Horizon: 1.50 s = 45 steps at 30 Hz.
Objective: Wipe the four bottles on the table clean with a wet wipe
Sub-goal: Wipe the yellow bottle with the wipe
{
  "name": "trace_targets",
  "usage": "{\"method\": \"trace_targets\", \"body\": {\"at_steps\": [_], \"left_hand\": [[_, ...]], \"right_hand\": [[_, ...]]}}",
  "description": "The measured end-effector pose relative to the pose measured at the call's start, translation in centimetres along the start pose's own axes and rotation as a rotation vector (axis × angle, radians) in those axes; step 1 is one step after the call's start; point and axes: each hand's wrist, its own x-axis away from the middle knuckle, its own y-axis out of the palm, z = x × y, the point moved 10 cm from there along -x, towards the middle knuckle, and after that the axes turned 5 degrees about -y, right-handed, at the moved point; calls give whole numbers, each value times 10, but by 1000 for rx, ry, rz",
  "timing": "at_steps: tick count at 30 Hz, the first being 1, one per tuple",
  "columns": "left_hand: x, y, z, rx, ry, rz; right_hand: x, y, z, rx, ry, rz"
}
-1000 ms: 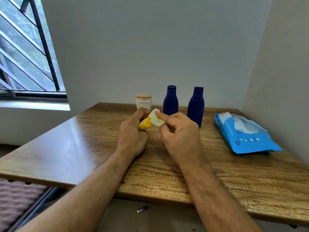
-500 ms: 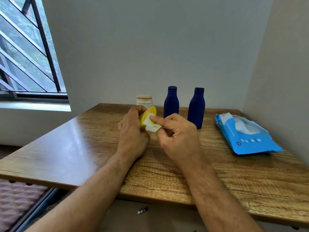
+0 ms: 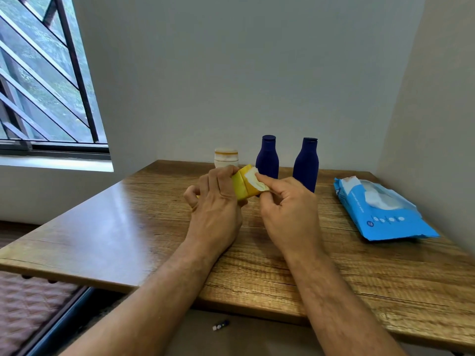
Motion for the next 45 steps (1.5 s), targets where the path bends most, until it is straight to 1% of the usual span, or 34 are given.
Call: {"method": "trace_targets", "body": {"at_steps": [3, 6, 9, 12, 14, 16, 18, 21, 24, 27, 29, 31, 33, 35, 37, 39, 41, 43, 45], "left_hand": [[0, 0, -1, -98, -9, 24], [0, 7, -3, -190, -20, 10], [2, 13, 4, -298, 39, -13], [3, 13, 10, -334, 72, -25], [3, 16, 8, -322, 54, -61], [2, 18, 1, -279, 18, -91], [1, 18, -1, -181, 5, -98], [2, 10, 5, 155, -4, -73], [3, 1, 11, 283, 32, -30], [1, -2, 9, 408, -12, -30], [-1, -4, 3, 507, -81, -41], [-2, -1, -1, 607, -123, -80], [-2, 1, -4, 717, -147, -121], [-1, 1, -4, 827, -165, -140], [-2, -3, -6, 862, -176, -128], [-2, -1, -13, 907, -226, -141], [-1, 6, -18, 963, -276, -197], [-1, 9, -12, 985, -260, -257], [-1, 11, -7, 1057, -260, -286]], "right_hand": [[1, -3, -1, 60, -10, 15], [3, -8, -15, 11, -112, 60], [3, -8, -21, 59, -157, 54], [0, 4, -17, 188, -144, -54], [1, 13, -15, 203, -123, -131], [3, 16, -18, 187, -127, -141], [4, 12, -20, 168, -130, -95], [5, -5, -21, 99, -160, 38], [6, -14, -25, 50, -225, 92], [5, -15, -27, 43, -252, 116], [3, -17, -21, 38, -202, 149], [1, -20, -10, 6, -109, 176], [0, -19, -7, -13, -74, 161], [0, -10, -10, -35, -84, 80], [0, 0, -13, -57, -95, 6], [0, 1, -10, -55, -71, 4], [-1, 0, -2, -32, -15, 14], [-2, 2, 5, -15, 28, -2], [-2, 6, 4, -18, 27, -36]]}}
